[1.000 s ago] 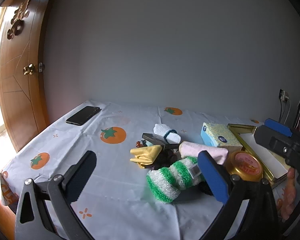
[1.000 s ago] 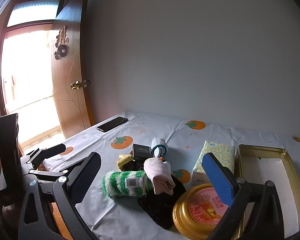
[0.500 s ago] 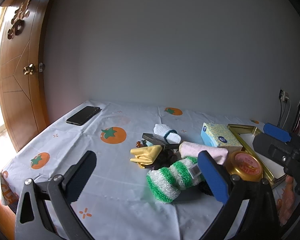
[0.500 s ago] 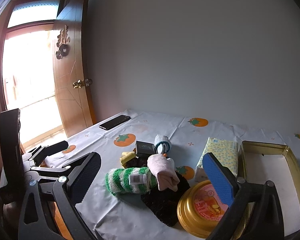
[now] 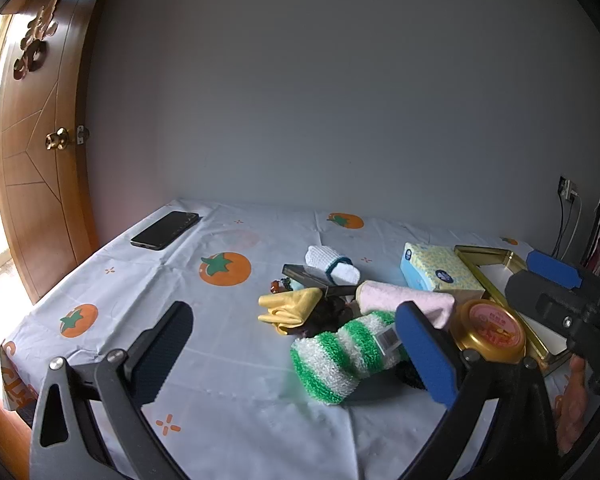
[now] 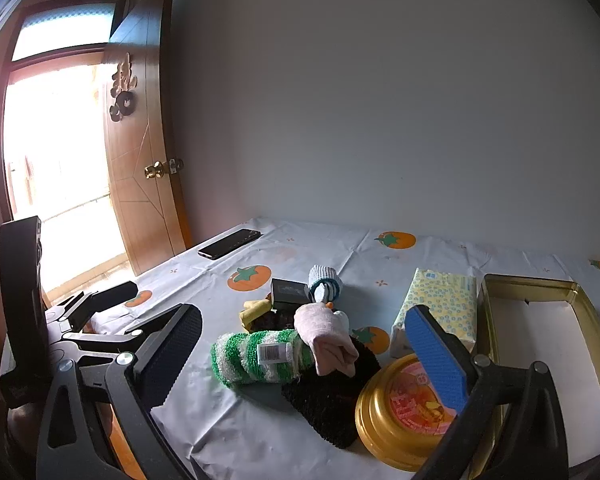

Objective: Organize soft objects

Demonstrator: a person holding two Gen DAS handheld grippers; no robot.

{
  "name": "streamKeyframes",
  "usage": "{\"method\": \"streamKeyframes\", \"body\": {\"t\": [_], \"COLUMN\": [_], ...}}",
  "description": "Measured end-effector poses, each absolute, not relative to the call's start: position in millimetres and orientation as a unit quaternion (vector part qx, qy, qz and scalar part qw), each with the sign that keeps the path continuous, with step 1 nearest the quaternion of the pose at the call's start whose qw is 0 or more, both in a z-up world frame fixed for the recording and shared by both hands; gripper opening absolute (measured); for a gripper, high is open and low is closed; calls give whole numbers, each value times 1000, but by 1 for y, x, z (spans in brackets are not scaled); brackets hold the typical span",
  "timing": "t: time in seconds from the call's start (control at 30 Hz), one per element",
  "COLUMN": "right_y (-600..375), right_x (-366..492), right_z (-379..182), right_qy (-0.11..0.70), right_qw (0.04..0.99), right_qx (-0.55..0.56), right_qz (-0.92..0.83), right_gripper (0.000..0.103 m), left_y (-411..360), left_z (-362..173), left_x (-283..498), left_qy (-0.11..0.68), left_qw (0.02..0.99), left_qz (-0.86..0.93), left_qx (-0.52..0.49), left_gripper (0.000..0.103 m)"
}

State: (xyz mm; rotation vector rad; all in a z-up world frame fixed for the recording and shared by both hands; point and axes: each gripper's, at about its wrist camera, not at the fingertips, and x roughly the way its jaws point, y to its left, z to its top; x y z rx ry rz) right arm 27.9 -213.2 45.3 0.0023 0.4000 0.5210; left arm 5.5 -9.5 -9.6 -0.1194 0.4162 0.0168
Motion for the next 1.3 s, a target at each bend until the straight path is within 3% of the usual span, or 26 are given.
{"method": "streamKeyframes", "body": {"t": [1.07, 1.3], "right_y": [-213, -203], "right_x": [33, 67], "right_z": [41, 23], "right_qy": [179, 216], "right_qw": [952, 944], "right_qx": [-23, -46], "right_qz": [245, 247], "right_gripper": [102, 102], "left_y": [-15, -18], "left_z": [-25, -45], "left_x": [22, 38], "left_qy": [230, 252], "left_qw": [972, 967], "left_qz": [6, 0], "left_qx": [-43, -38], "left_gripper": [103, 102]}}
